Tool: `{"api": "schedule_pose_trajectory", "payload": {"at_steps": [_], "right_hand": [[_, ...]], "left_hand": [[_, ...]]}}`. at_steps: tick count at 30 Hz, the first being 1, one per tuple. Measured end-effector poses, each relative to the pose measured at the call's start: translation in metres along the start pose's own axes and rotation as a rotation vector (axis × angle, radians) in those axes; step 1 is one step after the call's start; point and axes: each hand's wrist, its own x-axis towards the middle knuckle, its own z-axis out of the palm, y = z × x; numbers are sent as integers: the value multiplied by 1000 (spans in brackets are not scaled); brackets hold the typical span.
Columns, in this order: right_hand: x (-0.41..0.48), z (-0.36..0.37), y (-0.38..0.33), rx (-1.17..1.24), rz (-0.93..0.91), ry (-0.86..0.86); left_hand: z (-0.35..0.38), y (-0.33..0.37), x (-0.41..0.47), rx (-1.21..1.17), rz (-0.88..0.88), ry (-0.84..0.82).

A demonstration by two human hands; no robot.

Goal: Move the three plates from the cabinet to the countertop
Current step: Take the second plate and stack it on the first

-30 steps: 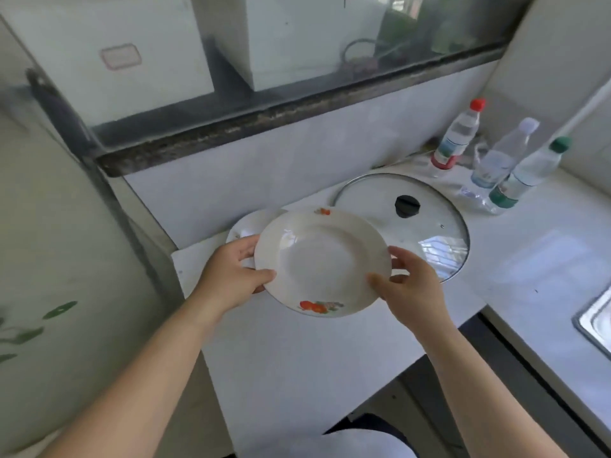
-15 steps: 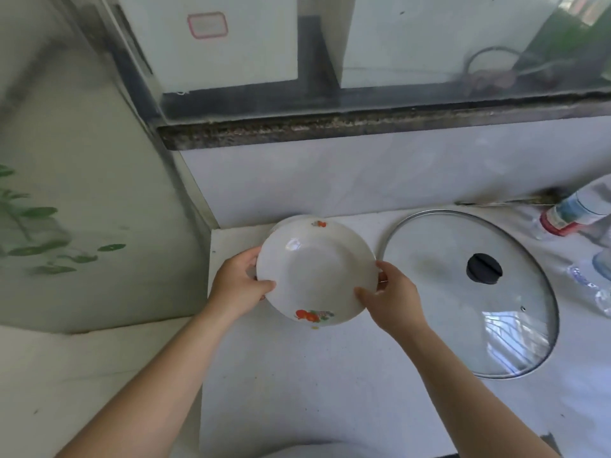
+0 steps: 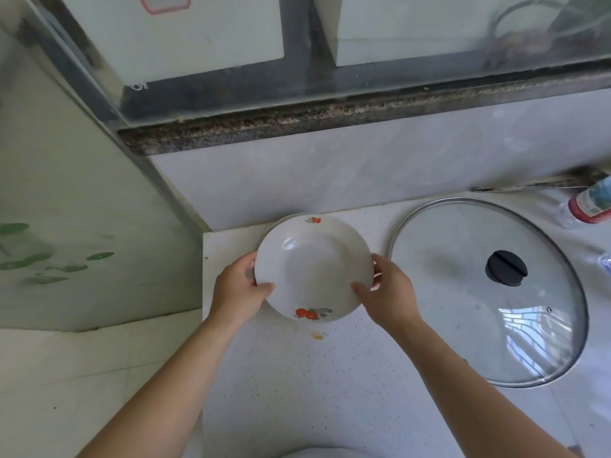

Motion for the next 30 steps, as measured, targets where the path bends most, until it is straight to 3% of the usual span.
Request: {"api": "schedule_pose_trajectory", "payload": {"at_steps": [22, 30], "right_hand": [[12, 21, 17, -126, -40, -8], [16, 23, 18, -36, -17, -30]], "left_hand": [[3, -11, 5, 139, 75, 45], [5, -14, 7, 183, 82, 54]]}}
